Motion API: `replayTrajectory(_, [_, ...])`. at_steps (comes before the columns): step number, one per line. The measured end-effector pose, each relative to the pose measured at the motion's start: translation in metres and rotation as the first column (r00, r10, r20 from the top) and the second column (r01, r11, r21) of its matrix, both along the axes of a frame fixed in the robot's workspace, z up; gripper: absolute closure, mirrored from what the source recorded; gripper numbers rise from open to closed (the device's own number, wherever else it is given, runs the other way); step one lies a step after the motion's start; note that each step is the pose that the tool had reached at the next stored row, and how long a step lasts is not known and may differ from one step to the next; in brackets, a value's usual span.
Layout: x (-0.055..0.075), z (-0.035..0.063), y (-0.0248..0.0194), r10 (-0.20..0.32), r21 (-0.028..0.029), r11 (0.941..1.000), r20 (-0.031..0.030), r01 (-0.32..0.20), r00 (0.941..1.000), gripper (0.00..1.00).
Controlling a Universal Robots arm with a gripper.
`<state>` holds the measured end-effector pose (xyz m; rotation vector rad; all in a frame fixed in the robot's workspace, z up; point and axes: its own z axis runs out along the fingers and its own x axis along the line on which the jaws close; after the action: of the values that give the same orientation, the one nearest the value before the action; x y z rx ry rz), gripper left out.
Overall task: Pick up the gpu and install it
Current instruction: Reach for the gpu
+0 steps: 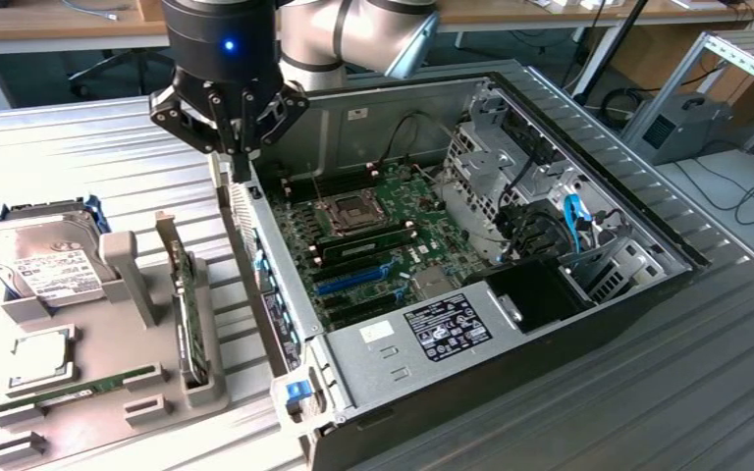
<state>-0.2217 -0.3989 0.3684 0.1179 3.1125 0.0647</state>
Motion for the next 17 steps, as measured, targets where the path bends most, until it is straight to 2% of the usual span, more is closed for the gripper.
replayTrajectory(17, [-0.01, -0.001, 0.0, 0.0, 0.0, 1.0, 0.0001, 0.0, 1.0, 0.89])
